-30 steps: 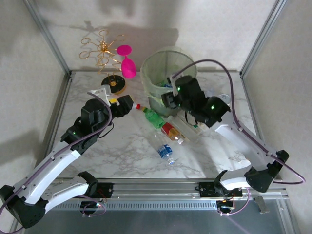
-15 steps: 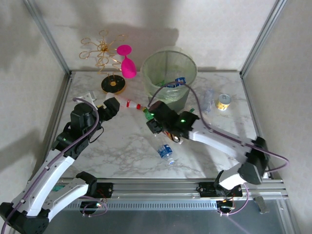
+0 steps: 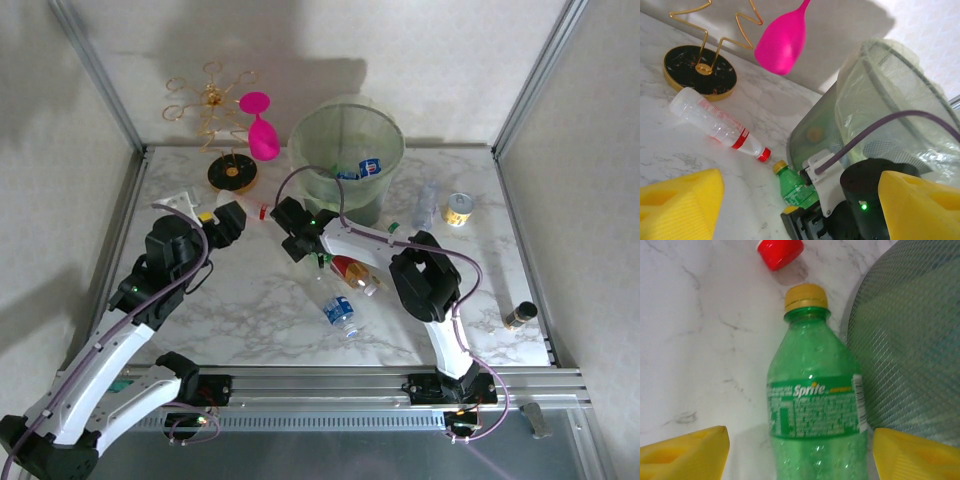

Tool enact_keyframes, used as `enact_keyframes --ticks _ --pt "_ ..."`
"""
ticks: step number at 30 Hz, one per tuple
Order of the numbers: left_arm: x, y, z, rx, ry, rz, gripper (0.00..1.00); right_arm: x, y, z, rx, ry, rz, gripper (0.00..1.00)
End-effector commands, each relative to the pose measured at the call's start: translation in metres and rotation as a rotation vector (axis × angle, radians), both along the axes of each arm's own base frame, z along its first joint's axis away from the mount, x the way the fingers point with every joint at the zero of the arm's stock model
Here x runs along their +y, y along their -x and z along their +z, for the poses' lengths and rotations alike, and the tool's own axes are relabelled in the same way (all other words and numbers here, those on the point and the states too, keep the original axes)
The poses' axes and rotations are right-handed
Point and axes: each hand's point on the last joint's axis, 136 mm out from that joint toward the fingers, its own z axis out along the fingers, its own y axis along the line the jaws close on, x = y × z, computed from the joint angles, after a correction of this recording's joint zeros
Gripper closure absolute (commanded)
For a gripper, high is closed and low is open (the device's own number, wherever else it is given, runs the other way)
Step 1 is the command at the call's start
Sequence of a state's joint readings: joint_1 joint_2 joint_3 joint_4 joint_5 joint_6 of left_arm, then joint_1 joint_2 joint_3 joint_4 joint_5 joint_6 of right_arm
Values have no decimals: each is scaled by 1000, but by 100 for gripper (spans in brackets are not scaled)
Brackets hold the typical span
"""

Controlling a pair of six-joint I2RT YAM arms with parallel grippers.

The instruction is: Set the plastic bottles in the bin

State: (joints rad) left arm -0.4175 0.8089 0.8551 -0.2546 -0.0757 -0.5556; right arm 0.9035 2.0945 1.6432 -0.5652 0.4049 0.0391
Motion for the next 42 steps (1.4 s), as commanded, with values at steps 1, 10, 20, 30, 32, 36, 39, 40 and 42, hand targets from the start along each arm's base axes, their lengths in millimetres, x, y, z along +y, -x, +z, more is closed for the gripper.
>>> enact_keyframes --ticks 1,10,20,30,32,36,39,40,42 --pt "0 -1 4 -31 -17 -1 20 -6 -9 -3 -27 79 3 23" --pt "-2 -2 4 -31 -14 -7 20 -10 -12 -27 34 95 7 22" --pt "-1 -1 4 -33 -11 -6 20 -12 -13 -45 63 112 11 24" --pt "0 1 5 -37 -14 -1 20 -12 -13 -55 83 110 14 30" --pt "1 0 5 -38 -16 -1 20 -12 -13 -58 90 109 16 31" --pt "0 0 4 -36 -17 -2 20 -10 -11 -60 95 104 20 32" --pt "1 1 4 -38 -17 -1 20 -10 -12 -56 86 99 17 36" --pt "1 1 4 -39 -17 -1 20 -11 -13 -54 82 97 14 36" --pt "1 1 4 -38 -17 -1 20 -11 -14 -48 69 91 12 38"
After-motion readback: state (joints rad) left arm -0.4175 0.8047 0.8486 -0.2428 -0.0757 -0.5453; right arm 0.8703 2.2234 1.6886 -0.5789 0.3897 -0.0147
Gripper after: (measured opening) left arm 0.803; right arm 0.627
